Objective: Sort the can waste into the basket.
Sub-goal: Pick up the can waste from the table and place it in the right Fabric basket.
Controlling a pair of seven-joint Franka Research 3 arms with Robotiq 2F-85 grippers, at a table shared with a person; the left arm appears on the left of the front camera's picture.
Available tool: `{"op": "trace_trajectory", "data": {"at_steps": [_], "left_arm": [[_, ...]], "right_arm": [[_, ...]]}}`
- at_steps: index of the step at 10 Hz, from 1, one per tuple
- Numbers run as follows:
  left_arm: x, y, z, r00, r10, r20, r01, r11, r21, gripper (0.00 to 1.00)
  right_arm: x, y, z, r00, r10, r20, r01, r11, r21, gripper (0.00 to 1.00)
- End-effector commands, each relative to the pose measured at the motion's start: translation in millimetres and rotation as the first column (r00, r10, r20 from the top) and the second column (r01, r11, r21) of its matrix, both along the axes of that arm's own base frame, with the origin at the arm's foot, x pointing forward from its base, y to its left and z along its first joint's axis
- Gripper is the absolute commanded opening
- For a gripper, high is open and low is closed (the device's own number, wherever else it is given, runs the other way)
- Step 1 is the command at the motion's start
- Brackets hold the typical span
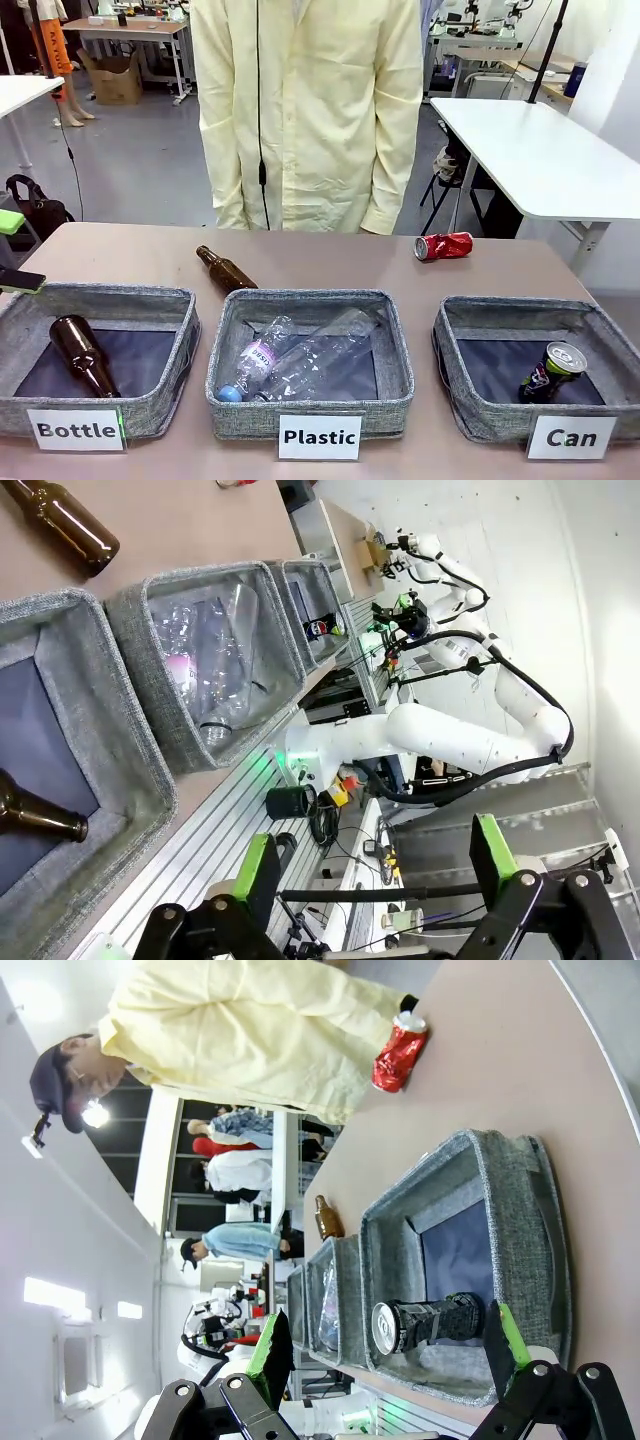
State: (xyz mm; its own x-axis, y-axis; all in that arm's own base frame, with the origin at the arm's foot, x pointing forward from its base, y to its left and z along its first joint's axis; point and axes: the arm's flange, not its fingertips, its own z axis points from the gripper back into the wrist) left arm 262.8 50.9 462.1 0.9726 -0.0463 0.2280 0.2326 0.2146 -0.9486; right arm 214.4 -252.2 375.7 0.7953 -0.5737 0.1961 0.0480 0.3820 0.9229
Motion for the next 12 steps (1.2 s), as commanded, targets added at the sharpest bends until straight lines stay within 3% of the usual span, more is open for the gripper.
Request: {"op": "trace_trajectory", "data": {"at_steps": [1, 8, 9, 10, 11, 12], "left_arm": [[0.6, -2.1, 0.6, 1.000, -0.005, 0.017, 0.005, 1.000, -0.016, 1.00], [0.6, -2.1, 0.6, 1.000, -0.005, 0.017, 0.005, 1.000, -0.016, 1.00], [0.6, -2.1, 0.6, 1.000, -0.005, 0.017, 0.005, 1.000, -0.016, 1.00], [0.6, -2.1, 0.6, 1.000, -0.005, 0.017, 0.005, 1.000, -0.016, 1.00], [0.6, -2.1, 0.6, 1.000, -0.005, 0.017, 0.005, 1.000, -0.016, 1.00], [0.6, -2.1, 0.6, 1.000, -0.005, 0.017, 0.005, 1.000, -0.016, 1.00]], "right_arm": [[1.3, -1.1, 1.8, 0.999, -0.003, 0.035, 0.003, 1.000, -0.001, 1.00], [1.3, -1.1, 1.8, 0.999, -0.003, 0.035, 0.003, 1.000, -0.001, 1.00], [0.0, 0.0, 0.0, 1.000, 0.000, 0.000, 0.000, 1.000, 0.000, 1.00], [19.0, 9.7, 6.3, 0.999, 0.038, -0.005, -0.038, 0.997, -0.066, 1.00], [39.7, 20.8, 22.5, 0.998, 0.041, 0.050, -0.031, 0.984, -0.177, 1.00], [63.5, 37.4, 44.2, 0.983, 0.127, 0.130, -0.083, 0.952, -0.296, 1.00]]}}
